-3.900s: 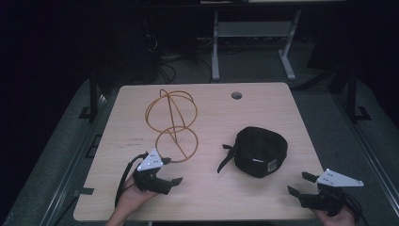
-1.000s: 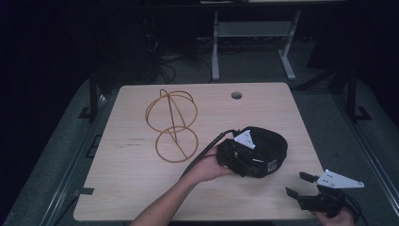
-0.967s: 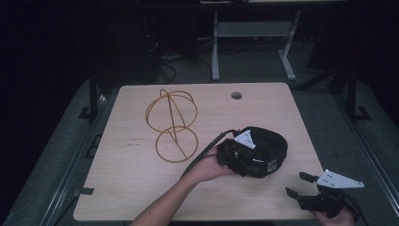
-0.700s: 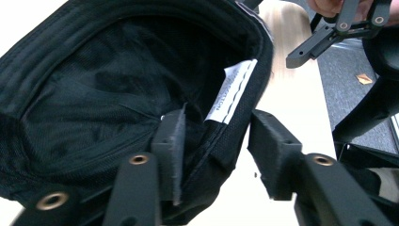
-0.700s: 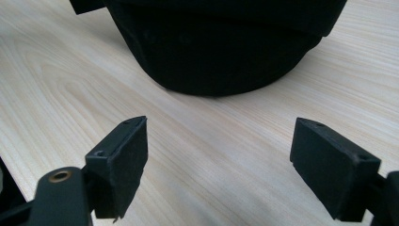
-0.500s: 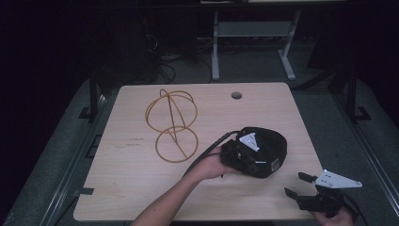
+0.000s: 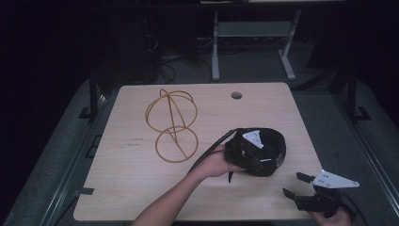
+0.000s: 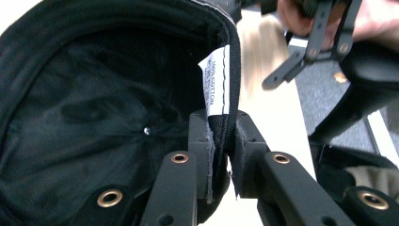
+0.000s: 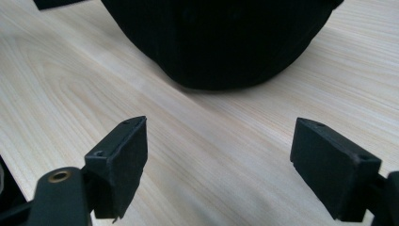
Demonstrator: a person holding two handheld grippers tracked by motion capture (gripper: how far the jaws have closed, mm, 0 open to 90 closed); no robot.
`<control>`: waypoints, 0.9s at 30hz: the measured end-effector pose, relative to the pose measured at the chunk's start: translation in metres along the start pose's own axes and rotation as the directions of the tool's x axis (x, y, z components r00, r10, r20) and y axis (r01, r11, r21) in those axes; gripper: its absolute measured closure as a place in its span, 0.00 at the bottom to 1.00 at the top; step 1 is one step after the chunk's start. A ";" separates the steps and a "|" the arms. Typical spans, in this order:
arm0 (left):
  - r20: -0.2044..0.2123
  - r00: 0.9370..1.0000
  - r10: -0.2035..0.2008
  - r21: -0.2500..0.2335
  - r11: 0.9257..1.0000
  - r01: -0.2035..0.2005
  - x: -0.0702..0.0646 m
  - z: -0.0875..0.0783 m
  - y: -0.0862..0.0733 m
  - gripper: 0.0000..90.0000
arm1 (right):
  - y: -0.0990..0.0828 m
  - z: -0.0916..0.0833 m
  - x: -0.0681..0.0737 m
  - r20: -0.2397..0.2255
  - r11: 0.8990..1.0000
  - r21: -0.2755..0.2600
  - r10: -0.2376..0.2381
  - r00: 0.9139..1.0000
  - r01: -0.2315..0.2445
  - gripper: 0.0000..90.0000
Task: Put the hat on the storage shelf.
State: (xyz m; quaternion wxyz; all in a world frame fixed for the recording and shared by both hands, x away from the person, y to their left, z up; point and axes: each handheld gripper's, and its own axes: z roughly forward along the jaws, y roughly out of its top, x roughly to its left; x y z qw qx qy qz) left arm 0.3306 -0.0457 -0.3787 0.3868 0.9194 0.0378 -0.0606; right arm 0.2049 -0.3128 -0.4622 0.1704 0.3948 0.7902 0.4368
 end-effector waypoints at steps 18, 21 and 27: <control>0.030 0.996 -0.086 -0.172 0.981 0.090 0.006 -0.032 0.020 0.89 | 0.011 0.001 0.007 0.005 0.996 -0.091 0.024 1.000 -0.023 0.18; 0.026 0.995 -0.092 -0.186 0.978 0.095 0.007 -0.038 0.022 0.89 | 0.015 0.000 0.010 0.004 0.993 -0.120 0.022 1.000 -0.022 0.18; 0.033 0.994 -0.103 -0.215 0.971 0.108 0.008 -0.045 0.024 0.89 | 0.025 -0.003 0.013 -0.021 0.982 -0.188 0.033 0.999 -0.036 0.18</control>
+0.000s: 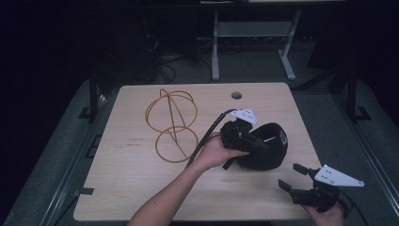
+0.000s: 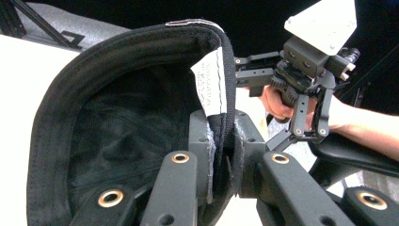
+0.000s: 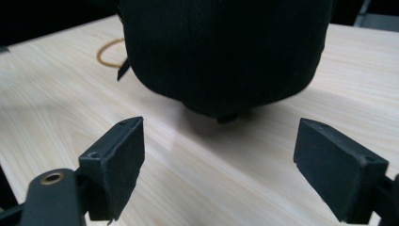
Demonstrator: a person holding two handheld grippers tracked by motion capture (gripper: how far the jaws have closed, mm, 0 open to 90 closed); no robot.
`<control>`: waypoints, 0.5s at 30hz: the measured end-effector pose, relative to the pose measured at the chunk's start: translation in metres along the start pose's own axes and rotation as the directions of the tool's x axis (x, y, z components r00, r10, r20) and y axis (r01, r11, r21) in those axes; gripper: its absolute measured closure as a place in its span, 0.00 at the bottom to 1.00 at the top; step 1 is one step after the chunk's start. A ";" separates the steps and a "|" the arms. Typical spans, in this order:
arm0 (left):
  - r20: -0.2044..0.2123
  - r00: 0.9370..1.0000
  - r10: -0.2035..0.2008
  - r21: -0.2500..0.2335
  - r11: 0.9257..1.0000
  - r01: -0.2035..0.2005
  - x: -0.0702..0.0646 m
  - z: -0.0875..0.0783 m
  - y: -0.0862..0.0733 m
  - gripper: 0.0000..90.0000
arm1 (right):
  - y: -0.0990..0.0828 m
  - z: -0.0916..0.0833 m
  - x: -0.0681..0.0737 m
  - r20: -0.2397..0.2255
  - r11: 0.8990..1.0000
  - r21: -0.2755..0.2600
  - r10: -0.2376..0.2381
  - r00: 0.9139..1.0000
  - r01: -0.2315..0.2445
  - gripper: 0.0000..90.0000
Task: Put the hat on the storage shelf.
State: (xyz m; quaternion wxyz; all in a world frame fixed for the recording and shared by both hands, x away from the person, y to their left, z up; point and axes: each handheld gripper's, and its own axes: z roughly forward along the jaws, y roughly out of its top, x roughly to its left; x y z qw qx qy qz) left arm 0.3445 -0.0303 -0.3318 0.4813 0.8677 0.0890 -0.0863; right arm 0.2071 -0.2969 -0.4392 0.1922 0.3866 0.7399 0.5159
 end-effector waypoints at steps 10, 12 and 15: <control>0.008 1.000 0.015 -0.015 1.000 -0.015 -0.005 -0.004 0.011 0.89 | 0.017 0.003 0.001 -0.018 0.998 -0.060 -0.011 1.000 0.010 0.18; 0.010 1.000 0.014 -0.021 1.000 -0.013 -0.006 -0.004 0.013 0.89 | 0.020 0.004 0.002 -0.018 0.998 -0.069 -0.011 1.000 0.009 0.19; 0.017 1.000 0.022 -0.021 1.000 -0.021 -0.008 -0.003 0.015 0.89 | 0.022 0.005 0.003 -0.020 0.996 -0.086 -0.021 1.000 0.019 0.19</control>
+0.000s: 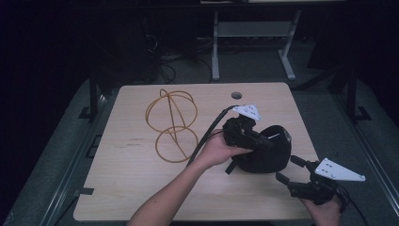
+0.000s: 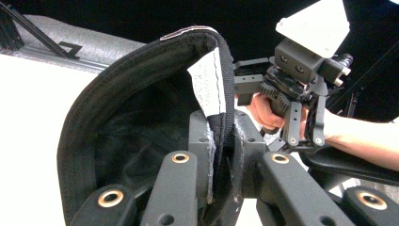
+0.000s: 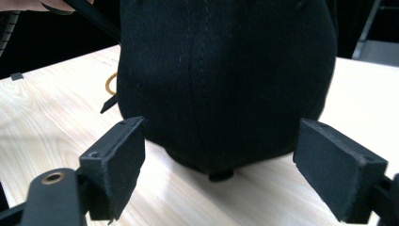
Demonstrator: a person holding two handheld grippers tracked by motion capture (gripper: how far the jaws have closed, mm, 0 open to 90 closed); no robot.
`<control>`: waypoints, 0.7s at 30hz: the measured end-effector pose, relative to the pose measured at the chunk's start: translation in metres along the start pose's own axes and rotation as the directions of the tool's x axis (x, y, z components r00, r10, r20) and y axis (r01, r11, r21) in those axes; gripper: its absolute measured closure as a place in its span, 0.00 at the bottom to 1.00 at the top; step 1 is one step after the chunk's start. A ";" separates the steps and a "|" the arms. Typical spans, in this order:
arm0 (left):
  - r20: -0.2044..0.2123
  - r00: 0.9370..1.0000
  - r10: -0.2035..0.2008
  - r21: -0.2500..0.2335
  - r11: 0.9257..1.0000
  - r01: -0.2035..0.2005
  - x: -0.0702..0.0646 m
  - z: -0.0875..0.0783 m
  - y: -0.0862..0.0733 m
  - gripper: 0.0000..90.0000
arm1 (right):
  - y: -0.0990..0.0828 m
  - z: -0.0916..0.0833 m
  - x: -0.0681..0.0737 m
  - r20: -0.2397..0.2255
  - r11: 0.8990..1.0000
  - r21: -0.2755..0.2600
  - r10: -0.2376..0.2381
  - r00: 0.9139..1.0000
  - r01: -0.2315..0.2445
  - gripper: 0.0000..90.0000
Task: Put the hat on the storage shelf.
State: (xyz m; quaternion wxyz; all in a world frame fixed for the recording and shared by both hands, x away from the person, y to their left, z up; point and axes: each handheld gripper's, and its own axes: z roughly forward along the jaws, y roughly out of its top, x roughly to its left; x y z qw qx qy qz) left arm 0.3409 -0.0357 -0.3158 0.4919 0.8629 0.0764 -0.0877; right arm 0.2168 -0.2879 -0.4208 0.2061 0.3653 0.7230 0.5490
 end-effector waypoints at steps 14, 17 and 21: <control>0.029 1.000 0.000 -0.002 1.000 0.000 -0.005 0.002 0.002 0.90 | -0.001 0.002 -0.004 -0.040 0.998 -0.056 -0.003 0.999 0.001 0.68; 0.029 1.000 0.008 0.004 1.000 -0.008 -0.005 0.001 0.003 0.89 | -0.001 0.003 -0.003 -0.049 0.998 -0.065 -0.010 0.999 0.007 0.84; 0.021 1.000 0.006 0.013 1.000 -0.007 -0.005 -0.001 0.002 0.89 | -0.001 0.003 -0.003 -0.056 0.998 -0.064 -0.017 0.998 0.014 0.91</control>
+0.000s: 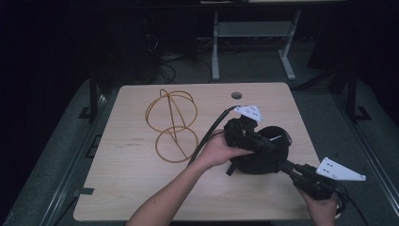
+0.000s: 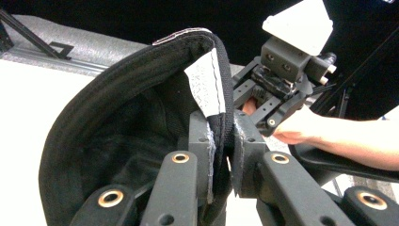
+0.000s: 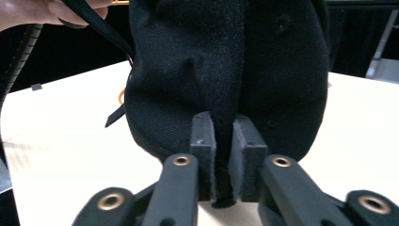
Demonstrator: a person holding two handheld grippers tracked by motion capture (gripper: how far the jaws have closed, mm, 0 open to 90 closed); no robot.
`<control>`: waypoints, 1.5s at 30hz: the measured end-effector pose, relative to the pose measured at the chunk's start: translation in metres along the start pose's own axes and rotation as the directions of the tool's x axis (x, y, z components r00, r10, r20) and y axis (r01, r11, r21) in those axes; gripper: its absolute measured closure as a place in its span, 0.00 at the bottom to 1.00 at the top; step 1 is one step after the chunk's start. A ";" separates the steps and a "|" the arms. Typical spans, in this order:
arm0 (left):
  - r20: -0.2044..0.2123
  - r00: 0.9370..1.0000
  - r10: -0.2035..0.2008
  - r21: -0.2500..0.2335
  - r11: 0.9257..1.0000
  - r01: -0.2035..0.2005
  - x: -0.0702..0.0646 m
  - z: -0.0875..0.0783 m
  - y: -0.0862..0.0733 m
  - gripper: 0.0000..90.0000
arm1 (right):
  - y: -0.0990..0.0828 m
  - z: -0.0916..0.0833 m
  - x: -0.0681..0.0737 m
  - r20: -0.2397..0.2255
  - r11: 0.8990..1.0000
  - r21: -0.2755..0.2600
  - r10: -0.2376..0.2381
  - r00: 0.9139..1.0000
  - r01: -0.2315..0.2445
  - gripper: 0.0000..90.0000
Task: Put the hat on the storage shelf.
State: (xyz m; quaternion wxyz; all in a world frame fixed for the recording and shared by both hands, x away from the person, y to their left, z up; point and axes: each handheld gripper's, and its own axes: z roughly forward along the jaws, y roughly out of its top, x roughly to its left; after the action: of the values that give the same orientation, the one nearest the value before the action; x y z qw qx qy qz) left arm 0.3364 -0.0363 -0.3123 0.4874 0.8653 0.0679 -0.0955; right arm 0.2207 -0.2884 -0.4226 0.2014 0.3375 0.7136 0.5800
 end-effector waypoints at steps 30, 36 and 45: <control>-0.196 0.978 0.077 0.052 0.996 -0.068 -0.025 -0.062 -0.034 0.64 | 0.031 -0.013 -0.006 -0.005 0.999 0.021 -0.043 0.999 0.043 0.97; -0.219 0.972 0.085 0.063 0.995 -0.073 -0.030 -0.069 -0.046 0.62 | 0.039 -0.014 -0.008 -0.008 0.999 0.029 -0.041 0.999 0.041 0.97; -0.236 0.968 0.086 0.060 0.995 -0.074 -0.037 -0.078 -0.064 0.59 | 0.052 -0.015 -0.011 -0.014 0.998 0.046 -0.043 0.999 0.044 0.97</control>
State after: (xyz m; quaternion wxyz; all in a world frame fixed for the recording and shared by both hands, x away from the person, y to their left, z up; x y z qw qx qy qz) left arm 0.2944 0.0627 -0.3170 0.4572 0.8845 0.0884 0.0269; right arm 0.2313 -0.3017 -0.3703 0.2013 0.3226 0.7354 0.5609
